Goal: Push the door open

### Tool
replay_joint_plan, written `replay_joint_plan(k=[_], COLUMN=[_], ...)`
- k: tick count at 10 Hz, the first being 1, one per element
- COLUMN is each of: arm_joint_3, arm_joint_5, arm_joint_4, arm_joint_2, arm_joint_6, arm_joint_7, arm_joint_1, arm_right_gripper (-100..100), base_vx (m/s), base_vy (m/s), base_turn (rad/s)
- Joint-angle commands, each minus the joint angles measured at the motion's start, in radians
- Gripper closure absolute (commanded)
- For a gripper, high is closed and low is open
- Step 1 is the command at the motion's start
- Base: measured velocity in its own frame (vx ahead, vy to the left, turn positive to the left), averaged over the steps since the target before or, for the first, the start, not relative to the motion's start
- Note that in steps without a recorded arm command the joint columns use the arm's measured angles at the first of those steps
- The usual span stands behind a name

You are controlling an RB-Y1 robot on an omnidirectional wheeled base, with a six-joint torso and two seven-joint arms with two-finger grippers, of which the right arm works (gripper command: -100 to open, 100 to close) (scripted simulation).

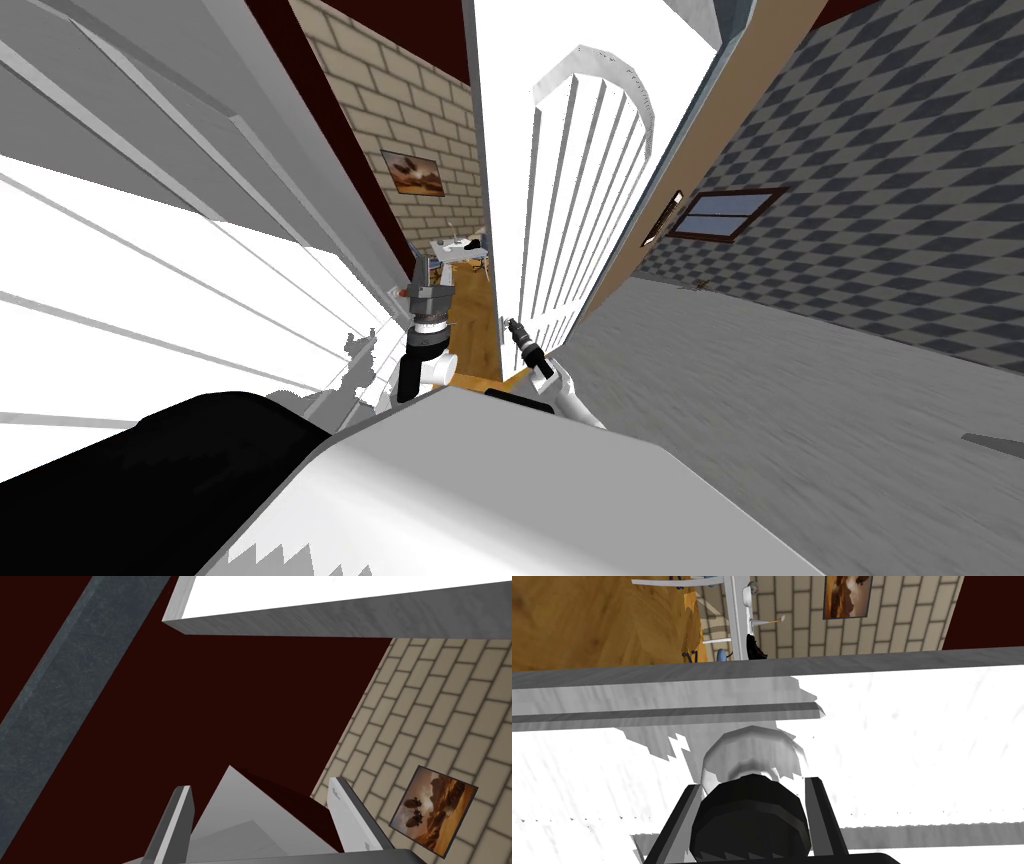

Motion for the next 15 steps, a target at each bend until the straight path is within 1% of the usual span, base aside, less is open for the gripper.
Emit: replay_joint_plan(k=[1, 5, 7, 10, 11, 12, 15], arm_joint_3=[-0.023, -0.057, -0.081, -0.104, -0.088, -0.088, -0.071], arm_joint_5=[0.014, 0.060, 0.092, 0.122, 0.117, 0.117, 0.117], arm_joint_4=[-0.014, -0.036, -0.051, -0.065, -0.074, -0.074, -0.092], arm_joint_2=[-0.007, -0.001, 0.006, 0.017, 0.006, 0.006, -0.001], arm_joint_6=[0.003, 0.012, 0.018, 0.024, 0.025, 0.025, 0.031], arm_joint_7=[-0.004, -0.015, -0.023, -0.031, -0.035, -0.035, -0.043], arm_joint_1=[0.007, 0.037, 0.058, 0.079, 0.080, 0.080, 0.088], arm_right_gripper=[100, 100, 100, 100, -100, -100, -100], base_vx=[0.101, 0.111, 0.133, 0.112, -0.068, -0.137, -0.174], base_vy=[0.173, 0.178, 0.169, 0.164, 0.017, -0.071, -0.116], base_turn=[-0.116, -0.141, -0.156, -0.169, -0.048, 0.005, -0.015])
